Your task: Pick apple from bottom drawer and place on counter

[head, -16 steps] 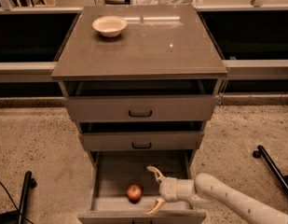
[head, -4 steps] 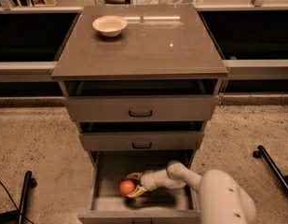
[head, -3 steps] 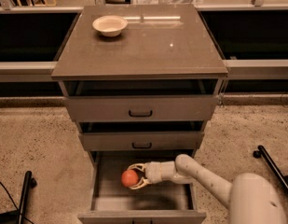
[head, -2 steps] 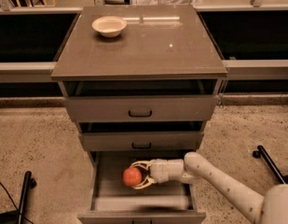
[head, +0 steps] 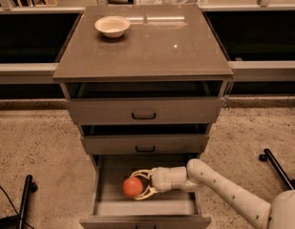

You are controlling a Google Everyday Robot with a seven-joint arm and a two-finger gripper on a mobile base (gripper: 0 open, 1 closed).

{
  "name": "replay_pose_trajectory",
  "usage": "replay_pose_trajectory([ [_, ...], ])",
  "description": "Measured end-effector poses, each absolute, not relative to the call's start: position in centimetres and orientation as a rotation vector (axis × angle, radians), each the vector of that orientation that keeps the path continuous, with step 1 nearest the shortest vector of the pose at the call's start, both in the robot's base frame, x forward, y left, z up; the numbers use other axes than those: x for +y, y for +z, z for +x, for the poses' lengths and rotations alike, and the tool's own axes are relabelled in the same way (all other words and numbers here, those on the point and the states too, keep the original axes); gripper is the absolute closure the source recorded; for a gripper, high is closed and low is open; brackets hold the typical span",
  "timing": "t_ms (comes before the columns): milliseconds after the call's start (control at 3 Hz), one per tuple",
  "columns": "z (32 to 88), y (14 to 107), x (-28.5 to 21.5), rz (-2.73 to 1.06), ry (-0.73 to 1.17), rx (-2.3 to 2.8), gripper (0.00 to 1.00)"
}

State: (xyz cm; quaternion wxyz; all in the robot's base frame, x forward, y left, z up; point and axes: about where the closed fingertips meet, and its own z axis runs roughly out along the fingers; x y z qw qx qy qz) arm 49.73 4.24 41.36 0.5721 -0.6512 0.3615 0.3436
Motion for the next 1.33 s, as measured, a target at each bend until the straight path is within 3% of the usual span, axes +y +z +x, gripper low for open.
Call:
replay_pose_trajectory([
  [1333, 52.8, 70.0, -0.4, -1.590, 0.594, 0.748, 1.00],
])
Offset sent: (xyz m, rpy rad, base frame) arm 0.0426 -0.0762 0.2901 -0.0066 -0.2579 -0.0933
